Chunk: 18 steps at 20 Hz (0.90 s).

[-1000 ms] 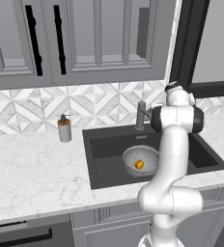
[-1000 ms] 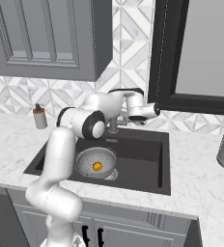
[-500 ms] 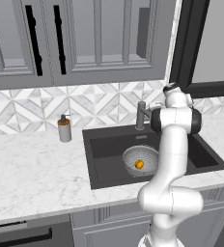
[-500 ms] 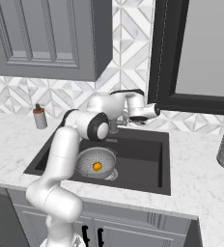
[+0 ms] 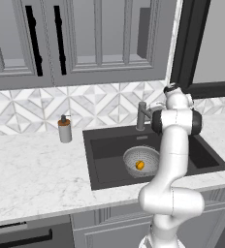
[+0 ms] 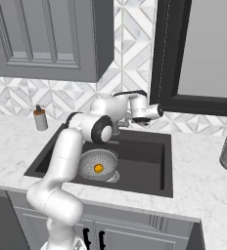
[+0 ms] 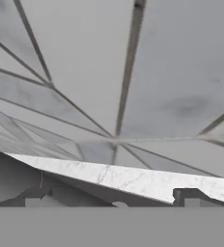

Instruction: Put the colander in the sink, put the tangerine in the colander, and turn on the sink faucet and pour water over the colander.

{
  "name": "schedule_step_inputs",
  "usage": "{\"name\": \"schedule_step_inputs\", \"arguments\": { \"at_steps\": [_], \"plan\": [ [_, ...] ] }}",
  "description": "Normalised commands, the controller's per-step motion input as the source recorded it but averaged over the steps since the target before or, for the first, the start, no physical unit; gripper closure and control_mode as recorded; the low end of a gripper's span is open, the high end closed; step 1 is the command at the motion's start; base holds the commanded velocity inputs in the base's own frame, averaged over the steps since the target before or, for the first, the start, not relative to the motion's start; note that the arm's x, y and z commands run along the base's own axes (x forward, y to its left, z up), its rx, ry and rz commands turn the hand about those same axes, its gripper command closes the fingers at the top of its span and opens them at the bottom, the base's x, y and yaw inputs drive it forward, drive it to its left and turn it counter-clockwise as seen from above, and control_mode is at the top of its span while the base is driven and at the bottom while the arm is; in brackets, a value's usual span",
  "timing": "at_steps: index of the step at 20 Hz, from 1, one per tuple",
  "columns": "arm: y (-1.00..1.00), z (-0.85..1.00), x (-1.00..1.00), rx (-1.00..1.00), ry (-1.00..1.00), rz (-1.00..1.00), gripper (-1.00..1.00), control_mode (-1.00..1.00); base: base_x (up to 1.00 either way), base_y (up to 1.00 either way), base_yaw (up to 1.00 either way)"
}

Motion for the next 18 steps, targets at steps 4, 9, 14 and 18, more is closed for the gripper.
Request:
{"name": "schedule_step_inputs", "arguments": {
  "at_steps": [4, 9, 14, 18],
  "plan": [
    [0.0, -0.17, 0.0, 0.0, 0.0, 0.0, 1.0, -1.0, 0.0, 0.0, 0.0],
    [-0.11, -0.13, 0.0, 0.0, 0.0, 0.0, 1.0, -1.0, 0.0, 0.0, 0.0],
    [-0.45, -0.07, -0.04, 0.0, 0.0, 0.0, 1.0, -1.0, 0.0, 0.0, 0.0],
    [-0.58, -0.1, -0.04, 0.0, 0.0, 0.0, 1.0, -1.0, 0.0, 0.0, 0.0]
  ]
}}
